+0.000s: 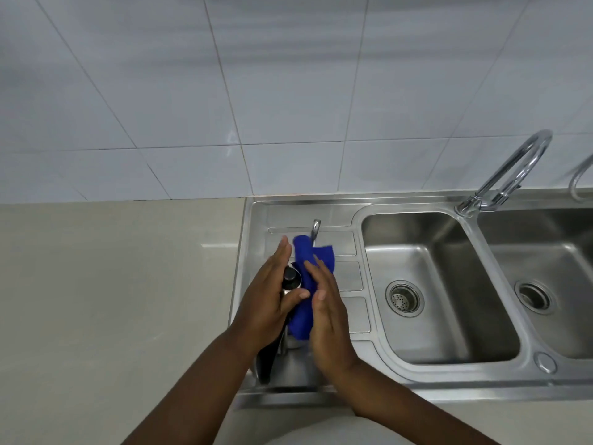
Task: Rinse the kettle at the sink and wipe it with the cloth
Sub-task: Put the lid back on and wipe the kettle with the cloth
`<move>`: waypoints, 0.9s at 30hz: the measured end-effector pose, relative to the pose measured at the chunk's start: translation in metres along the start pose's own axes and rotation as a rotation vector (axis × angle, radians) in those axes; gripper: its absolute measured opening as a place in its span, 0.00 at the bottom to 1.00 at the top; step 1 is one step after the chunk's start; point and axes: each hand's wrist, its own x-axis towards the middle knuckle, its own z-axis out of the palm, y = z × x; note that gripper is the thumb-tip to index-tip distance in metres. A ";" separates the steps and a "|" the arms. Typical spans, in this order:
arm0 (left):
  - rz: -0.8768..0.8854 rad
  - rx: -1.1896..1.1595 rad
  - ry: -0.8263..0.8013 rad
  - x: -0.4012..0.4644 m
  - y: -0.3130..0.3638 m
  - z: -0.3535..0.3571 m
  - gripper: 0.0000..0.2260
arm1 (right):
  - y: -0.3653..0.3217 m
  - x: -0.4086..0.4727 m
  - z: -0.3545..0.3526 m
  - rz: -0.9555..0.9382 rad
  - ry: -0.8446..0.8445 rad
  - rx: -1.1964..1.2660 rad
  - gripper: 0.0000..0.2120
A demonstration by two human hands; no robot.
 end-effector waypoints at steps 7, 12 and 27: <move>0.027 0.082 -0.080 0.002 -0.001 -0.003 0.40 | -0.028 0.075 -0.025 0.163 -0.386 -0.131 0.32; -0.121 0.286 -0.095 0.006 0.003 -0.005 0.38 | -0.023 0.093 -0.026 0.326 -0.504 -0.131 0.32; -0.163 0.390 -0.072 -0.004 0.012 -0.003 0.34 | 0.012 -0.030 -0.029 -0.153 -0.266 -0.323 0.30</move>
